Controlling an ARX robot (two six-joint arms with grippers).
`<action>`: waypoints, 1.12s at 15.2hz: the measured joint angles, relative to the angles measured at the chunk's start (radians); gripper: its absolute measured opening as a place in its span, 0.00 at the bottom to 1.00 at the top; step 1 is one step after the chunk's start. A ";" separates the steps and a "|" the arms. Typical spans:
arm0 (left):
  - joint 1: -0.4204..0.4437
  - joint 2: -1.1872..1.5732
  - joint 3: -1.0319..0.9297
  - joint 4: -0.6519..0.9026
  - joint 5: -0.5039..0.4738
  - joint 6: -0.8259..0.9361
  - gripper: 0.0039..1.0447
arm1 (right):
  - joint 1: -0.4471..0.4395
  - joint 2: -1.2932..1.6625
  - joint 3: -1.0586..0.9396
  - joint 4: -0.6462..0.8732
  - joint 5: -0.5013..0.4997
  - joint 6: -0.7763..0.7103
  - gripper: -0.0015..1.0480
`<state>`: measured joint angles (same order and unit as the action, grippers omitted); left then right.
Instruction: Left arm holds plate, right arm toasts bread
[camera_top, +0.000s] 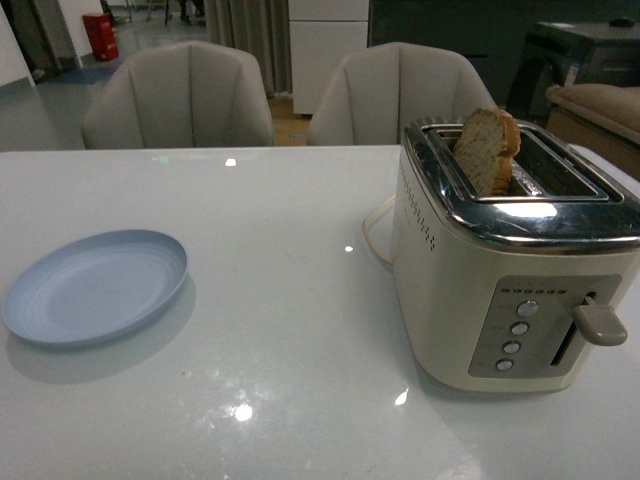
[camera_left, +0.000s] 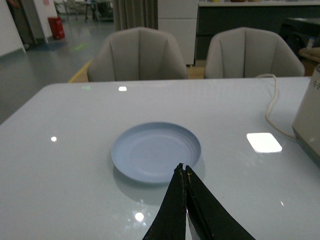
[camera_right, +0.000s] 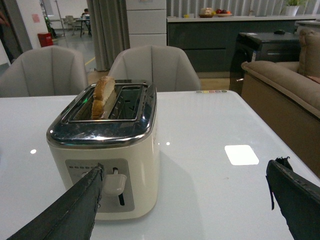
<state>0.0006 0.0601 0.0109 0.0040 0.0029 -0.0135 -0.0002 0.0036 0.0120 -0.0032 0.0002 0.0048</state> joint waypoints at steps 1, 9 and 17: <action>0.000 -0.051 0.001 0.013 -0.002 0.000 0.01 | 0.000 0.000 0.000 -0.001 0.000 0.000 0.94; 0.000 -0.051 0.000 -0.007 -0.003 0.000 0.22 | 0.000 0.000 0.000 0.000 0.000 0.000 0.94; 0.000 -0.051 0.000 -0.007 -0.003 0.001 0.96 | 0.000 0.000 0.000 0.000 0.000 0.000 0.94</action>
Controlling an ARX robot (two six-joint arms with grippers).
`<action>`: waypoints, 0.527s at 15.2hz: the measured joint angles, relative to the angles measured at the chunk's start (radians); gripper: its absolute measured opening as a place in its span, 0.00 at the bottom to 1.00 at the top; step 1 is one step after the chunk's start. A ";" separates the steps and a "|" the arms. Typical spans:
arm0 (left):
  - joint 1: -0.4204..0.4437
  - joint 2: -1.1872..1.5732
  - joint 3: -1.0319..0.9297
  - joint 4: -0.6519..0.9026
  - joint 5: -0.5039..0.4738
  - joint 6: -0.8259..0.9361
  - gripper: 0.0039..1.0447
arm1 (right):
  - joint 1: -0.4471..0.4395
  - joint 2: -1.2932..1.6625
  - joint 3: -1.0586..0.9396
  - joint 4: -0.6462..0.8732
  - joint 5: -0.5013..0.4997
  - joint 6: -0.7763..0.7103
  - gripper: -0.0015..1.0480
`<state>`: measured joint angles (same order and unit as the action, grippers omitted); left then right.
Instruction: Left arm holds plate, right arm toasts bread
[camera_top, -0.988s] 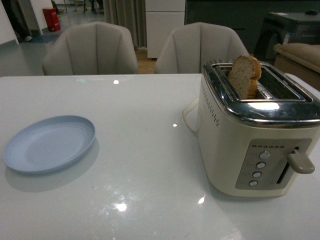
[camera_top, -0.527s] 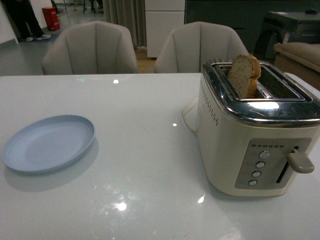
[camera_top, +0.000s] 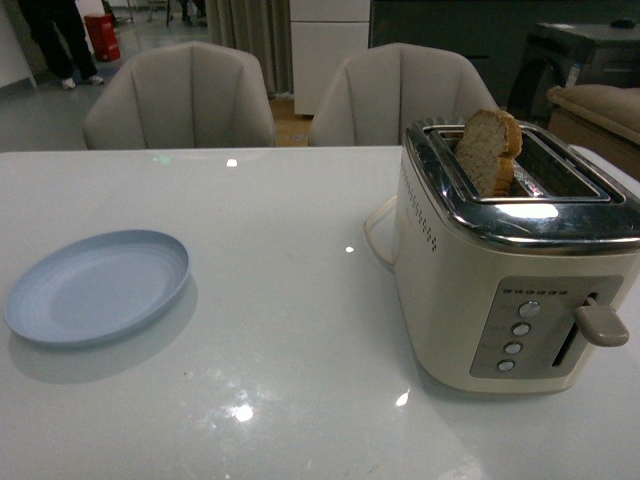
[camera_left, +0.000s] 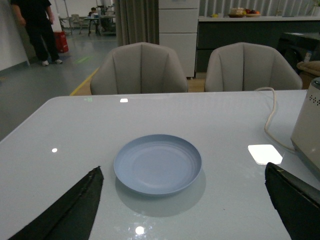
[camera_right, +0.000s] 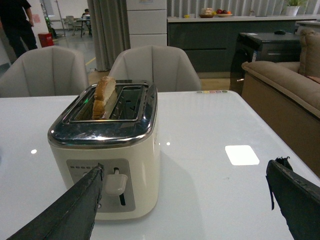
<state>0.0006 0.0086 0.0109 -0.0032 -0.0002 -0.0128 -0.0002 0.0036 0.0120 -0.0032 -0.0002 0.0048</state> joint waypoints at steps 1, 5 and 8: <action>0.000 0.000 0.000 0.000 0.000 0.000 0.93 | 0.000 0.000 0.000 0.000 0.000 0.000 0.94; 0.000 0.000 0.000 0.000 0.000 0.000 0.94 | 0.000 0.000 0.000 0.000 0.000 0.000 0.94; 0.000 0.000 0.000 0.000 0.000 0.000 0.94 | 0.000 0.000 0.000 0.000 0.000 0.000 0.94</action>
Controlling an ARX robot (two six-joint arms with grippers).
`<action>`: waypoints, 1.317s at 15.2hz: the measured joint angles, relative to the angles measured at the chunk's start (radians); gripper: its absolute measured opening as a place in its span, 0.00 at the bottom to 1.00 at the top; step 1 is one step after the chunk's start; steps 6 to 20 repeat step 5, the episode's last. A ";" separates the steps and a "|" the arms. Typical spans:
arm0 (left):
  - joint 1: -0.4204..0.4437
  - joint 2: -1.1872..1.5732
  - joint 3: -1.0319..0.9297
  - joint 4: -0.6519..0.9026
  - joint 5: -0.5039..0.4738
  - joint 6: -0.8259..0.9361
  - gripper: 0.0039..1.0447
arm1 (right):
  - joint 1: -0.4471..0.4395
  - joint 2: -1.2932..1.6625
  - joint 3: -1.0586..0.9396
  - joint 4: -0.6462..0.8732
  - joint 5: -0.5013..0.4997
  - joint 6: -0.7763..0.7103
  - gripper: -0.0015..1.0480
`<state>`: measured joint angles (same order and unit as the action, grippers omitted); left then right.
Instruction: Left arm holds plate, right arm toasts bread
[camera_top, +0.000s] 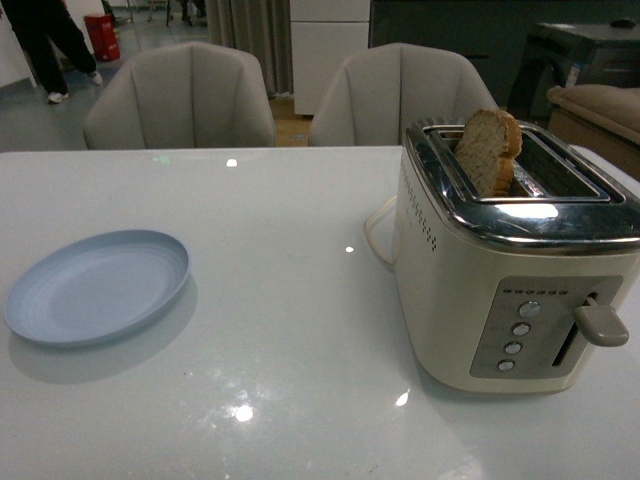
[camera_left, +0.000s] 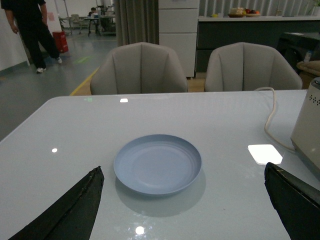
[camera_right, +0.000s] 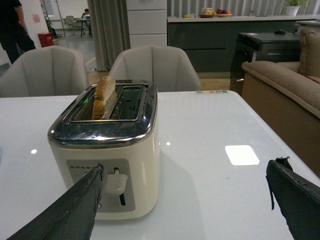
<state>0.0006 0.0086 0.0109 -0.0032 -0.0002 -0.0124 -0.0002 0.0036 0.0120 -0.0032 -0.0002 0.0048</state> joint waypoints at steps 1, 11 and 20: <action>0.000 0.000 0.000 0.000 0.000 0.000 0.94 | 0.000 0.000 0.000 0.000 0.000 0.000 0.94; 0.000 0.000 0.000 0.000 0.000 0.000 0.94 | 0.000 0.000 0.000 0.000 0.000 0.000 0.94; 0.000 0.000 0.000 0.000 0.000 0.000 0.94 | 0.000 0.000 0.000 0.000 0.000 0.000 0.94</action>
